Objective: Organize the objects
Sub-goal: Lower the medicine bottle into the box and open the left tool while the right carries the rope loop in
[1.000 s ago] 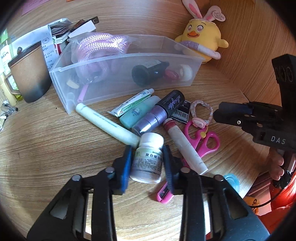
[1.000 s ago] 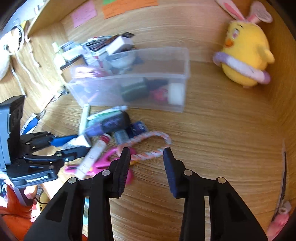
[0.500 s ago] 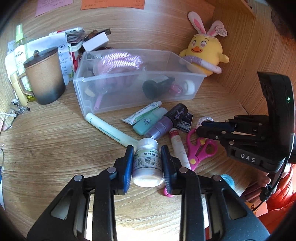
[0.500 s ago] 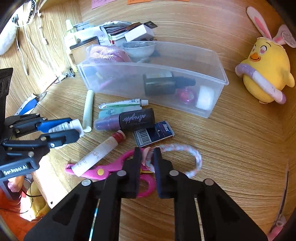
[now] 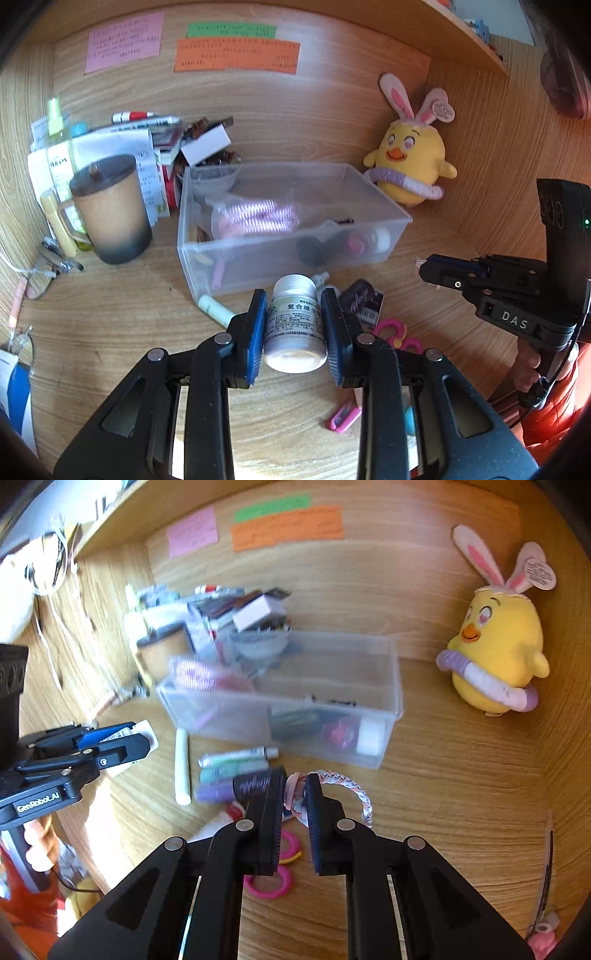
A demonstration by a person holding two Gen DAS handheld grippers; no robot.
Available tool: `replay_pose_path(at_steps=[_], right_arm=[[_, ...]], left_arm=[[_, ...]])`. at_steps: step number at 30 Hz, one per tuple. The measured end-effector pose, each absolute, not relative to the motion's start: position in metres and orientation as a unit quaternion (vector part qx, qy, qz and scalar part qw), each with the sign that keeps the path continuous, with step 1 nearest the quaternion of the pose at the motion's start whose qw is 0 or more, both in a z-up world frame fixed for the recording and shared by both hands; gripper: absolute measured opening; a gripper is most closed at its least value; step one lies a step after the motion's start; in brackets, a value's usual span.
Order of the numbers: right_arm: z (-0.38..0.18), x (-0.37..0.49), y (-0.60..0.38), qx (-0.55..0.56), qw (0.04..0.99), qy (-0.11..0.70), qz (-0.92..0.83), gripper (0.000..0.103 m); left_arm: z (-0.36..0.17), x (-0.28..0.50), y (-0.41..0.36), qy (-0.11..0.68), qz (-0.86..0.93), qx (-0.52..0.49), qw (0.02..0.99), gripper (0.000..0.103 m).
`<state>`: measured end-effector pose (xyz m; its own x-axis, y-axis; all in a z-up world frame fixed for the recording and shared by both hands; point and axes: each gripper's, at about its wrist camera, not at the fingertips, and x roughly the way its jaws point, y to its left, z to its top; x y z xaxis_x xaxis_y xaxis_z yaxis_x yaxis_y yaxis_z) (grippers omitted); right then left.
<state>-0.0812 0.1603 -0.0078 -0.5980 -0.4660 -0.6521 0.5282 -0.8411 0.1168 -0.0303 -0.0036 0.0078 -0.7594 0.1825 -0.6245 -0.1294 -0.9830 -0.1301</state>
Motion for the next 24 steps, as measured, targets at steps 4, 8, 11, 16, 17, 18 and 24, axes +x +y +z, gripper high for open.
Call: replay_pose_path(at_steps=[4,8,11,16,17,18,24], right_arm=[[0.01,-0.085,0.168,0.331,0.277,0.025,-0.902,0.011],[0.029,-0.09,0.171,0.307,0.275,0.014,-0.911,0.011],[0.041,-0.097,0.171,0.291,0.272,0.01,-0.917,0.011],[0.053,-0.112,0.165,0.276,0.269,0.009,-0.923,0.011],[0.053,-0.115,0.163,0.275,0.269,0.01,-0.923,0.011],[0.054,-0.119,0.16,0.273,0.268,0.012,-0.924,0.011],[0.047,-0.139,0.145,0.286,0.272,0.021,-0.919,0.011]], left_arm=[[0.023,-0.036,-0.007,-0.036,0.945,-0.317,0.078,0.029],[0.037,-0.045,-0.01,-0.031,0.95,-0.302,0.071,0.029],[0.043,-0.054,-0.012,-0.022,0.953,-0.296,0.066,0.029],[0.053,-0.07,-0.018,-0.013,0.955,-0.291,0.063,0.029],[0.055,-0.074,-0.02,-0.014,0.954,-0.291,0.063,0.029],[0.057,-0.078,-0.022,-0.014,0.954,-0.292,0.062,0.029],[0.052,-0.108,-0.032,-0.017,0.948,-0.312,0.052,0.029]])
